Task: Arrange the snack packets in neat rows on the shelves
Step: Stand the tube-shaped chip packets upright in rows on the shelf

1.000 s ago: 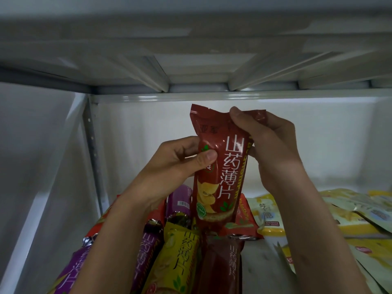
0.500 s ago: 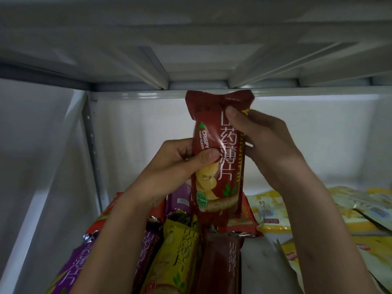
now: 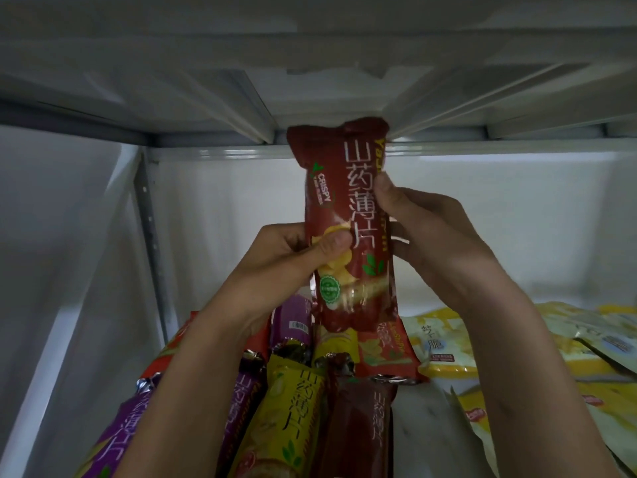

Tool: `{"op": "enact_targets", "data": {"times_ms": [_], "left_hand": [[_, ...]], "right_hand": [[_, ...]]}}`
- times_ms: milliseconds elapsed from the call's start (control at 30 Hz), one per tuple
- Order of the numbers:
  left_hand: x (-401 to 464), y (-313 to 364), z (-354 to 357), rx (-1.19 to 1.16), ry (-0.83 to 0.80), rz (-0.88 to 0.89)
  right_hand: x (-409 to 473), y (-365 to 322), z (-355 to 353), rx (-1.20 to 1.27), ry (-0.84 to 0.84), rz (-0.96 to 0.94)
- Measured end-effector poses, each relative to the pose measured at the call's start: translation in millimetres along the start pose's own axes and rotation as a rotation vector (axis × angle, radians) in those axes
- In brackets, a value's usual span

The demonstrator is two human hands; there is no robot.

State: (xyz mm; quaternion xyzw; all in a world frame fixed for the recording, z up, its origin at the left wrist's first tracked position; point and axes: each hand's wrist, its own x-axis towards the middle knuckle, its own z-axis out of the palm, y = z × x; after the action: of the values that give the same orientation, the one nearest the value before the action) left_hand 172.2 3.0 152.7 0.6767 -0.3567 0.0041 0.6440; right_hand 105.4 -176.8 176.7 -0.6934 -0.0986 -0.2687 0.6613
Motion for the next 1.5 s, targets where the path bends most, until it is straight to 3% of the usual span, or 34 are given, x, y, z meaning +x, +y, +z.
{"op": "enact_targets", "data": {"times_ms": [167, 300, 500, 667, 867, 1033, 1167, 1267, 1333, 1400, 1500], "left_hand": [[-3, 6, -1, -0.070, -0.123, -0.036], [-4, 6, 1, 0.076, -0.153, -0.030], [-1, 3, 3, 0.103, -0.086, 0.036], [-2, 3, 6, 0.042, -0.120, -0.043], [1, -4, 1, -0.011, -0.116, -0.160], [2, -6, 2, -0.013, -0.128, -0.181], [7, -11, 2, -0.029, 0.010, -0.184], [15, -20, -2, 0.293, 0.233, -0.111], [16, -23, -2, 0.406, 0.251, -0.067], [16, -23, 0, 0.232, 0.176, -0.077], [14, -21, -1, 0.077, 0.089, -0.104]], "right_hand": [[3, 5, -1, -0.024, 0.125, -0.080], [4, 5, -2, 0.054, 0.202, -0.076], [3, 6, -7, -0.075, -0.025, 0.082], [4, 10, -10, -0.114, 0.040, 0.064], [6, 16, -10, -0.224, -0.072, 0.183], [8, 24, -10, -0.179, -0.020, 0.145], [10, 23, -6, -0.116, 0.068, 0.142], [10, 20, -5, -0.070, 0.150, 0.115], [9, 19, -3, -0.036, 0.091, 0.135], [9, 21, 0, -0.088, 0.048, 0.119], [14, 28, 1, -0.156, 0.131, 0.056]]}}
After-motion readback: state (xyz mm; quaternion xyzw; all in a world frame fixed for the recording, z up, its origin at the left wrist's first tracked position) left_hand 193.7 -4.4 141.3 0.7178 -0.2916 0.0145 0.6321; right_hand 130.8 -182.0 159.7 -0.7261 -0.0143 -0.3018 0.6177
